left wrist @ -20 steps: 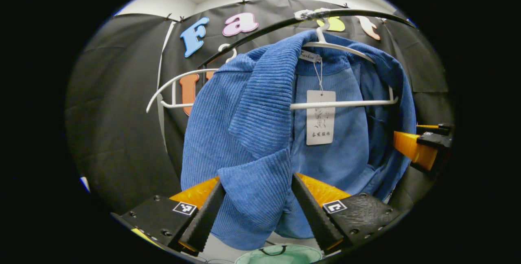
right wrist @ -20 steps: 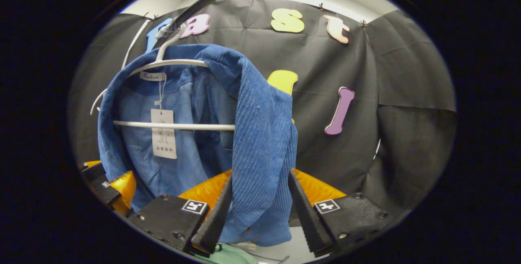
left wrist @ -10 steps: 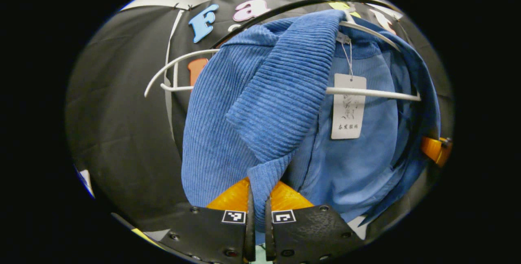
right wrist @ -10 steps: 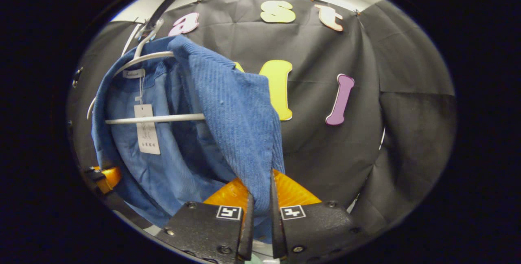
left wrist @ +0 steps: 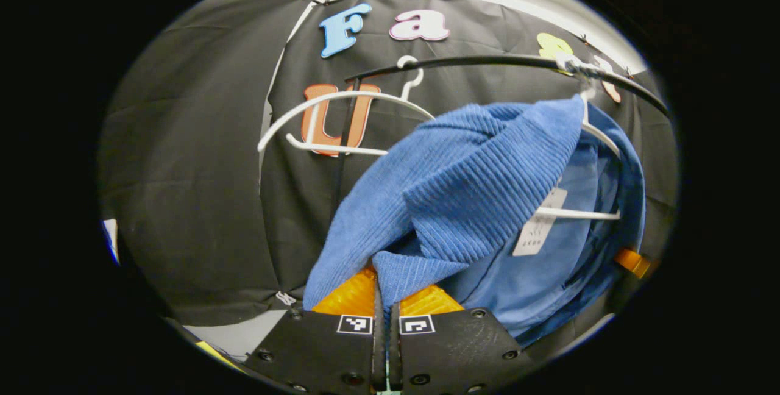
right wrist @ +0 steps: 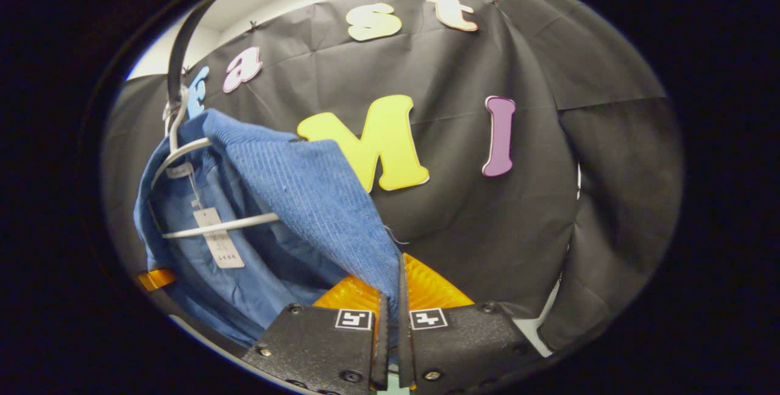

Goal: Grasp the clothes on the hanger with both hands and then place them into the laundry hamper below.

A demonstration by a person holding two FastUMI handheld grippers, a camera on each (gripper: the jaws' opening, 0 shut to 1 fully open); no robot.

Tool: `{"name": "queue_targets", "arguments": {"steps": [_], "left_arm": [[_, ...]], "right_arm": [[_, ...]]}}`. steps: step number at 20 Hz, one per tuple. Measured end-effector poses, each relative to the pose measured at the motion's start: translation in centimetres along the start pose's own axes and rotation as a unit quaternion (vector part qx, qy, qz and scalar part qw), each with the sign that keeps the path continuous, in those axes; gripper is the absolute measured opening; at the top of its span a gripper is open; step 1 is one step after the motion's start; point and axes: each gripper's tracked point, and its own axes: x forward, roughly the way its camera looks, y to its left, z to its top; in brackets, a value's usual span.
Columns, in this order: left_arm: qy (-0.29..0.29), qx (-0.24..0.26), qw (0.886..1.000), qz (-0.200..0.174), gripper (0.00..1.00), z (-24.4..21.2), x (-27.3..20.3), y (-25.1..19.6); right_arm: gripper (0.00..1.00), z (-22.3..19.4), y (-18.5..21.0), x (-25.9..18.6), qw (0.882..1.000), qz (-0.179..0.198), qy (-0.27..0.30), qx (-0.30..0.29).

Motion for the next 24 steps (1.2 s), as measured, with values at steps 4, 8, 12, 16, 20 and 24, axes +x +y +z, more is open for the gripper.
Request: {"name": "queue_targets", "arguments": {"steps": [4,8,12,16,20,24], "left_arm": [[-0.023,-0.012,1.000,0.012,0.02,3.5,-0.3,1.9],[-0.038,-0.005,0.999,0.019,0.02,6.5,-0.6,3.5],[-0.052,0.000,0.999,0.012,0.02,9.3,-1.0,4.6],[-0.066,0.022,0.998,0.008,0.02,11.9,-1.1,5.3],[-0.069,0.040,0.997,0.001,0.07,13.3,-1.3,5.5],[-0.045,0.038,0.998,-0.006,0.02,13.2,0.4,6.1]], "right_arm": [[0.10,2.3,-1.4,1.2,1.000,-0.014,-0.018,0.021],[0.10,3.8,-1.7,2.1,0.999,-0.019,-0.026,0.028],[0.10,5.2,-1.9,2.5,0.998,-0.023,-0.035,0.039],[0.10,6.3,-2.0,3.3,0.998,-0.023,-0.039,0.036],[0.10,6.9,-2.2,4.1,0.998,-0.018,-0.038,0.048],[0.10,6.6,-3.0,5.1,0.997,-0.010,-0.018,0.068]]}}
